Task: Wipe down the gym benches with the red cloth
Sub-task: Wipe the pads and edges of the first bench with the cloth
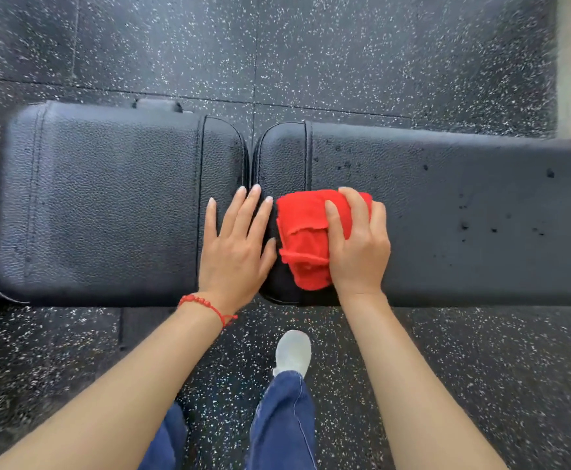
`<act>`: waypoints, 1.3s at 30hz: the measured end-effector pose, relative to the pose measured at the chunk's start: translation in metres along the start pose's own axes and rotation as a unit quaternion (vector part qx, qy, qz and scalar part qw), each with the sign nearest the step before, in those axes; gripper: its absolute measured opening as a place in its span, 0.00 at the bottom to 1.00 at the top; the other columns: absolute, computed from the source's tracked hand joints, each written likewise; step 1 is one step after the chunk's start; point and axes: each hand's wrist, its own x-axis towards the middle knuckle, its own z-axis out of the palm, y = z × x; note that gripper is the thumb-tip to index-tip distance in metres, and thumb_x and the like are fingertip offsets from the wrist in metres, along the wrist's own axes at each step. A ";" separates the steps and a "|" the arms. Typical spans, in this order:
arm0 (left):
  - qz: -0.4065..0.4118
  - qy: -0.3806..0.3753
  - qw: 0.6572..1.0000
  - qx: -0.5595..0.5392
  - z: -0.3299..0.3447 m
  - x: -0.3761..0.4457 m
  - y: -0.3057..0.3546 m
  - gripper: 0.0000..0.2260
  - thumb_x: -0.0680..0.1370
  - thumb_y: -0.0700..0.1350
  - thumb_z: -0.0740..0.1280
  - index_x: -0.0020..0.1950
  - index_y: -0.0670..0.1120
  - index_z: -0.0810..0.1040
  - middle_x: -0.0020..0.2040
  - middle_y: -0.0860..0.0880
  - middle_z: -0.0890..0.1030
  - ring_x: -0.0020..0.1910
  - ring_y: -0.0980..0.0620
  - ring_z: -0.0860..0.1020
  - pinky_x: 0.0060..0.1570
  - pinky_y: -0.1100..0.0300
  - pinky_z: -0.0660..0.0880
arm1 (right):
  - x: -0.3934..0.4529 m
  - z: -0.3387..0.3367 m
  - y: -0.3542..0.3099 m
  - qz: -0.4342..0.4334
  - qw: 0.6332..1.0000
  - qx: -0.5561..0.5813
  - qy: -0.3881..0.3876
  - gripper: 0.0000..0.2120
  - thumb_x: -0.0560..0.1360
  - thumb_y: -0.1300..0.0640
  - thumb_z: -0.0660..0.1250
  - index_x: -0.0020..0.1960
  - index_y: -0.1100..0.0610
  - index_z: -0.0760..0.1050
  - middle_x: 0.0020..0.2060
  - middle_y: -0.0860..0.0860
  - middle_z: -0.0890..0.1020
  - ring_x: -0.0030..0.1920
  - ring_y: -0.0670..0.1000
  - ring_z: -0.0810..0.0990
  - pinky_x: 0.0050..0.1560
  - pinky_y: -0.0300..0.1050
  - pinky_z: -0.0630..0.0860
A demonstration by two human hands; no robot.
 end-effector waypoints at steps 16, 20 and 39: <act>-0.012 0.006 0.999 0.034 0.005 0.000 0.001 0.23 0.77 0.48 0.57 0.69 0.40 0.69 0.70 0.41 0.68 0.69 0.42 0.66 0.68 0.39 0.56 | 0.068 0.010 0.010 0.007 0.999 -0.006 -0.035 0.16 0.77 0.51 0.61 0.61 0.58 0.74 0.50 0.62 0.76 0.45 0.63 0.77 0.42 0.51 0.72; -0.014 0.003 1.000 0.027 0.003 0.000 0.002 0.23 0.77 0.48 0.57 0.69 0.40 0.69 0.70 0.41 0.68 0.69 0.42 0.66 0.68 0.38 0.56 | 0.022 -0.009 0.024 -0.021 0.999 0.006 -0.032 0.14 0.76 0.53 0.64 0.57 0.61 0.77 0.46 0.62 0.77 0.42 0.62 0.79 0.39 0.49 0.75; -0.013 -0.007 0.999 -0.046 0.018 0.026 0.043 0.24 0.76 0.48 0.56 0.71 0.40 0.67 0.72 0.39 0.64 0.72 0.41 0.61 0.68 0.41 0.56 | 0.073 -0.009 0.031 0.005 0.999 -0.053 0.007 0.15 0.76 0.51 0.63 0.57 0.59 0.77 0.47 0.63 0.77 0.43 0.64 0.78 0.37 0.53 0.75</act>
